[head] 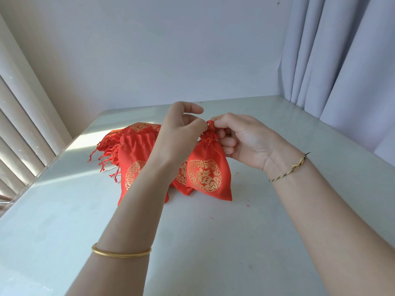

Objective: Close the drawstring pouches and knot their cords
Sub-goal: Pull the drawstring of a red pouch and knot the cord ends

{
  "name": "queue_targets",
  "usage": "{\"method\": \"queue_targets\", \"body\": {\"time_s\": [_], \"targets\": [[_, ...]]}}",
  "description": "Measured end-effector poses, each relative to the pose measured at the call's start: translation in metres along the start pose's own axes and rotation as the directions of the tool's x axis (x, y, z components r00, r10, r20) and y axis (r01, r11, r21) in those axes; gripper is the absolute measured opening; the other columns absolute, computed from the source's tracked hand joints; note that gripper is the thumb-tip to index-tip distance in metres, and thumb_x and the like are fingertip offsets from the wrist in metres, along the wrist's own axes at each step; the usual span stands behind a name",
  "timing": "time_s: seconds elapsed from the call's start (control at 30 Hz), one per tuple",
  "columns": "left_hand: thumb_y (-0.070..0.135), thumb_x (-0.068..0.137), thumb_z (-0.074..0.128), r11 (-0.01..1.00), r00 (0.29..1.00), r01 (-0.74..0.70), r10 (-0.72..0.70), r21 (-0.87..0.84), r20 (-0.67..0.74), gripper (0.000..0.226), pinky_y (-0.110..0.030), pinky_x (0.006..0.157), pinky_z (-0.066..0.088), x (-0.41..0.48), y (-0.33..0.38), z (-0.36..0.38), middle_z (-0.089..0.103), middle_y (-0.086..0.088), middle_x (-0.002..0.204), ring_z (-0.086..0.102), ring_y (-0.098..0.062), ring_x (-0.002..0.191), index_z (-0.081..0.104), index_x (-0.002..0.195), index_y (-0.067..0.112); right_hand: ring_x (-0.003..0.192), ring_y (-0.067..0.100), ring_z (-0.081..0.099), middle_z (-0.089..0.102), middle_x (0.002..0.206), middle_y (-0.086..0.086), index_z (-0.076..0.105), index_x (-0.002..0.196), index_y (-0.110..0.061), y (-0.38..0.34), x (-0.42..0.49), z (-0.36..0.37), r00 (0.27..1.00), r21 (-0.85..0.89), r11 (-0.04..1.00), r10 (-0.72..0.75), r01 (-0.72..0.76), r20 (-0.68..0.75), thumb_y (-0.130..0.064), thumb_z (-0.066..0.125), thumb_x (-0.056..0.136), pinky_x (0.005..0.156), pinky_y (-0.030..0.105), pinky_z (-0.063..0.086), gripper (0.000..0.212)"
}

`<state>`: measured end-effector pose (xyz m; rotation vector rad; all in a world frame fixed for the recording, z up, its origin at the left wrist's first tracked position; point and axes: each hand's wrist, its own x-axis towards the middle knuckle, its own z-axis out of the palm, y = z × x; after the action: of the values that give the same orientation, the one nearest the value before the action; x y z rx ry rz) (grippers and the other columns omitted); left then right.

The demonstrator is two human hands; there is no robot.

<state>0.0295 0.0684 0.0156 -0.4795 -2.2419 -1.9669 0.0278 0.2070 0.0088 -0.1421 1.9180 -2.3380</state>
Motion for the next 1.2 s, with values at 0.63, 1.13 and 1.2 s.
{"method": "queue_targets", "body": {"time_s": [0.63,1.13,1.2], "targets": [[0.022,0.081,0.066,0.868,0.97,-0.199,0.239,0.455,-0.032,0.008,-0.027,0.063,0.05,0.001,0.002,0.004,0.067,0.001,0.082,0.061,-0.011,0.068,0.066,0.085,0.016,0.037,0.007,0.023,0.035,0.053,-0.002,0.047,0.063,-0.014,-0.005,-0.003,0.0,0.983,0.122,0.988,0.111,-0.094,-0.143,-0.01,0.051,0.086,0.039,0.019,0.019,0.024],[0.014,0.087,0.052,0.96,1.0,0.001,0.003,0.279,-0.015,0.013,-0.037,0.065,0.045,0.005,0.0,-0.003,0.049,0.004,0.063,0.048,-0.016,0.061,0.052,0.074,0.014,0.044,0.005,0.03,0.043,0.066,0.003,0.064,0.077,-0.008,-0.008,-0.004,-0.025,0.966,-0.31,0.946,-0.167,0.101,-0.196,-0.004,0.064,0.083,0.043,0.015,0.033,0.008],[0.012,0.088,0.049,0.972,0.998,0.048,-0.056,0.231,0.027,0.013,-0.035,0.063,0.039,0.005,0.0,-0.002,0.046,0.003,0.063,0.042,-0.015,0.059,0.05,0.075,0.013,0.041,0.003,0.032,0.046,0.067,0.001,0.063,0.073,-0.01,-0.006,-0.002,-0.025,0.957,-0.323,0.94,-0.188,0.11,-0.221,-0.004,0.063,0.084,0.044,0.016,0.032,0.013]]}}
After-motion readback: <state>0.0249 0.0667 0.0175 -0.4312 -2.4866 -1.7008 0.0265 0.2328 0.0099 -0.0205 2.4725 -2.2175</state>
